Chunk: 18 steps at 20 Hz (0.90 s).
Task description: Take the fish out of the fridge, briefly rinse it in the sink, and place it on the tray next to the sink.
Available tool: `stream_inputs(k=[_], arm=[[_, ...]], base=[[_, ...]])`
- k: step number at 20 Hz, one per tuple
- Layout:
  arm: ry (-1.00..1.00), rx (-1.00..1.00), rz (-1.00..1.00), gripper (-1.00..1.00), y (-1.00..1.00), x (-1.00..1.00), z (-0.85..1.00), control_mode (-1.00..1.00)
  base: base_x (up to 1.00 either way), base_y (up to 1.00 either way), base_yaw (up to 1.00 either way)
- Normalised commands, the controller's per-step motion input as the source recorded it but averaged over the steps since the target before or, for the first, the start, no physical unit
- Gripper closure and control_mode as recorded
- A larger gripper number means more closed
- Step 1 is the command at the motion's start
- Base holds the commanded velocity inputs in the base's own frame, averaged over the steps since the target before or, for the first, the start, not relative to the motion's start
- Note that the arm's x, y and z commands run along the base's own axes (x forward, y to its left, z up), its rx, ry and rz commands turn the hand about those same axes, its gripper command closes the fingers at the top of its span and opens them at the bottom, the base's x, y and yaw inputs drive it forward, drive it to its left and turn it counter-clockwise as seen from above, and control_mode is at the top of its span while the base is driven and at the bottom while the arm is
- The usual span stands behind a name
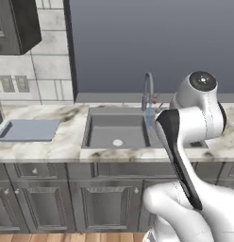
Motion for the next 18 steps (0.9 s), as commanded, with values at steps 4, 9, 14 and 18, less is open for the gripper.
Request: stream_inputs(k=[4, 9, 14, 18], arm=[[0.00, 0.00, 0.00, 1.00, 0.00, 0.00, 0.00, 1.00], [0.00, 0.00, 0.00, 1.00, 0.00, 0.00, 0.00, 1.00], [0.00, 0.00, 0.00, 1.00, 0.00, 0.00, 0.00, 1.00], [0.00, 0.00, 0.00, 1.00, 0.00, 0.00, 0.00, 1.00]], base=[[0.07, 1.00, -0.18], [0.19, 1.00, -0.24], [0.25, 1.00, -0.35], [0.43, 0.90, -0.40]])
